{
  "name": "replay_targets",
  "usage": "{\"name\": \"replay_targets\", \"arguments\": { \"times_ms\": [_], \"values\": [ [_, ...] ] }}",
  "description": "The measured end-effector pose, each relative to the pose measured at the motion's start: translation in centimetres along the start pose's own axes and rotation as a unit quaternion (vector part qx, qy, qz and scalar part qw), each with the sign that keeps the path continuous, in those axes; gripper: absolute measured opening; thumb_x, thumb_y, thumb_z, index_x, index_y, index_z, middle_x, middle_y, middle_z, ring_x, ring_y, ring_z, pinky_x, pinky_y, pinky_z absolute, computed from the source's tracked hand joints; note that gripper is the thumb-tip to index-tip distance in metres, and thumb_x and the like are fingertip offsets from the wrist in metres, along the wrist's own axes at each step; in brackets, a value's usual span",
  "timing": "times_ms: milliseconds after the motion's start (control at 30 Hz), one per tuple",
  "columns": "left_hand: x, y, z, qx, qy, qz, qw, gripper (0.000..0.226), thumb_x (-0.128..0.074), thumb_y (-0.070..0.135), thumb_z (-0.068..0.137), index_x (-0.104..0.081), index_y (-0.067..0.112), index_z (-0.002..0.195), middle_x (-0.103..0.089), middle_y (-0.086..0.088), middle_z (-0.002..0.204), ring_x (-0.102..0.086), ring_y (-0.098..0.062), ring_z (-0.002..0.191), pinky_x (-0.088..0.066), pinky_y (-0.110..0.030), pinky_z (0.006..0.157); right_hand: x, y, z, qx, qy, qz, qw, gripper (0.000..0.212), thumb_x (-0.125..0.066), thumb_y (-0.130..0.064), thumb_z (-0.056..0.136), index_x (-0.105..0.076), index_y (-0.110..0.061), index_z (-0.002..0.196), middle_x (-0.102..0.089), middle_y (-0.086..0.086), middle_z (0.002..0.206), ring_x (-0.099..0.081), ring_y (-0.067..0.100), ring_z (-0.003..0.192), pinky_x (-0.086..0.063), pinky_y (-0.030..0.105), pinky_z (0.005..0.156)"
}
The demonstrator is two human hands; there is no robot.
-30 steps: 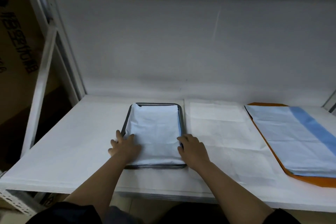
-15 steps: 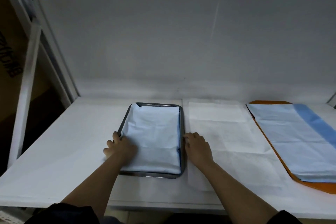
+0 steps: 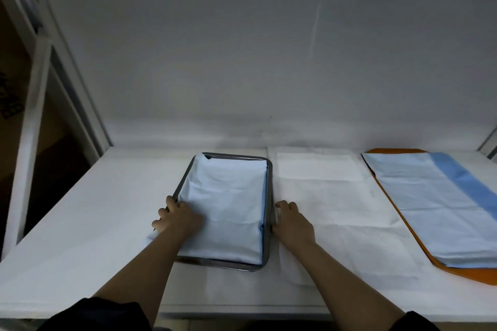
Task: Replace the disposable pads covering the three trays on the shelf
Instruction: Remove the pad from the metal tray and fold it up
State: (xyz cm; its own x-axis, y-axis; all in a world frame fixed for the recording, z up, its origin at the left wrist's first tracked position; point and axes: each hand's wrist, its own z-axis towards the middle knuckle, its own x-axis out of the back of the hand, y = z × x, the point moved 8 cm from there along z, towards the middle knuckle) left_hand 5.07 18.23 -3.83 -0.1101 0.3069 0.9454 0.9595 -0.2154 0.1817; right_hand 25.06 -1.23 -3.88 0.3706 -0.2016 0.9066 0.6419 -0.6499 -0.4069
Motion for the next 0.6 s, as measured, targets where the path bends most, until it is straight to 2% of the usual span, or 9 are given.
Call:
{"name": "replay_targets", "arguments": {
  "times_ms": [67, 300, 600],
  "values": [
    [-0.03, -0.01, 0.06, 0.002, -0.003, 0.000, 1.000, 0.067, -0.045, 0.042, 0.082, -0.032, 0.012, 0.140, -0.021, 0.000, 0.139, -0.032, -0.027, 0.122, -0.033, -0.043, 0.101, -0.20, 0.04, -0.12, -0.013, -0.006, 0.004, 1.000, 0.053, -0.055, -0.025, 0.088, -0.032, -0.021, 0.136, -0.042, 0.005, 0.130, -0.059, 0.025, 0.099, -0.045, 0.030, 0.072],
    [0.09, -0.01, 0.06, -0.002, -0.001, 0.005, 1.000, 0.066, -0.045, 0.044, 0.083, -0.033, 0.014, 0.140, -0.022, 0.001, 0.137, -0.033, -0.026, 0.120, -0.033, -0.041, 0.098, -0.14, -0.26, -0.31, -0.041, 0.014, 0.052, 0.998, 0.047, -0.048, -0.017, 0.090, -0.033, -0.022, 0.135, -0.044, 0.011, 0.122, -0.057, 0.030, 0.098, -0.044, 0.031, 0.074],
    [0.40, -0.18, -0.53, 0.002, 0.008, -0.009, 1.000, 0.062, -0.046, 0.045, 0.085, -0.035, 0.016, 0.139, -0.025, 0.002, 0.137, -0.035, -0.024, 0.119, -0.032, -0.037, 0.092, -0.07, -0.10, -0.47, -0.052, 0.022, 0.063, 0.996, 0.044, -0.045, -0.023, 0.094, -0.034, -0.023, 0.136, -0.043, 0.013, 0.120, -0.057, 0.030, 0.098, -0.046, 0.032, 0.078]
  ]
}}
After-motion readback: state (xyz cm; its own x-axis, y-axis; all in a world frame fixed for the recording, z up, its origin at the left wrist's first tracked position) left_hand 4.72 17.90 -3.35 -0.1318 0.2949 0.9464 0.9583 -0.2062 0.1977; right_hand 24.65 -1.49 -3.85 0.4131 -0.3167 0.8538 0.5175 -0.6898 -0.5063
